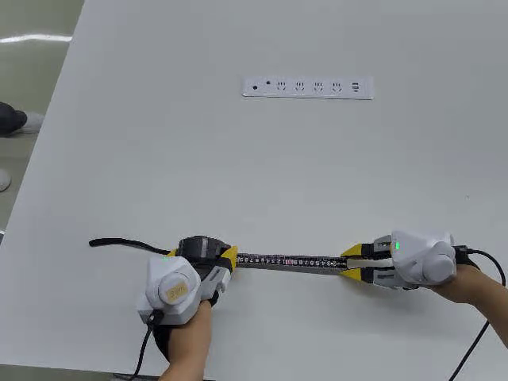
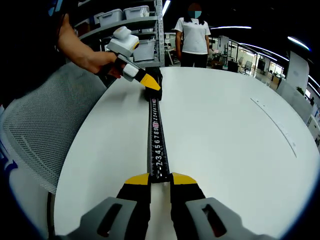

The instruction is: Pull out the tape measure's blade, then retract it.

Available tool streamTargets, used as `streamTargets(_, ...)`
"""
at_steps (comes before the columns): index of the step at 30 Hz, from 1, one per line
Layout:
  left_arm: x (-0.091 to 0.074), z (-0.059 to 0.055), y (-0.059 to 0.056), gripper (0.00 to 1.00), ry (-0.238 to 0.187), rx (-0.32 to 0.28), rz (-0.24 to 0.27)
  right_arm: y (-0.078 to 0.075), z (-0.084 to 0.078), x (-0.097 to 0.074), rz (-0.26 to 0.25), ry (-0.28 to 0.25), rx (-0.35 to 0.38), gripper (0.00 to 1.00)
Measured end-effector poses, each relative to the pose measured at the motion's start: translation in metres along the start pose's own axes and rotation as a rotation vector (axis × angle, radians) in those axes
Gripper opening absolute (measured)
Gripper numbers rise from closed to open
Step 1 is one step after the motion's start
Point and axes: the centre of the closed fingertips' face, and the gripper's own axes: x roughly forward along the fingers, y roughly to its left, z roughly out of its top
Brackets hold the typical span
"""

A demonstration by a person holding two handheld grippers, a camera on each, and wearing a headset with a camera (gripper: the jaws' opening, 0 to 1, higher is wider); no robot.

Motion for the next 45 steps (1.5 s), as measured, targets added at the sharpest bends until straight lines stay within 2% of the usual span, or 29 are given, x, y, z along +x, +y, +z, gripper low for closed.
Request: streamTargets(45,0.001,0.000,0.000,0.63,0.000,0.003,-0.008,0.000,0.019,0.016,-0.002,-0.024,0.006,0.12)
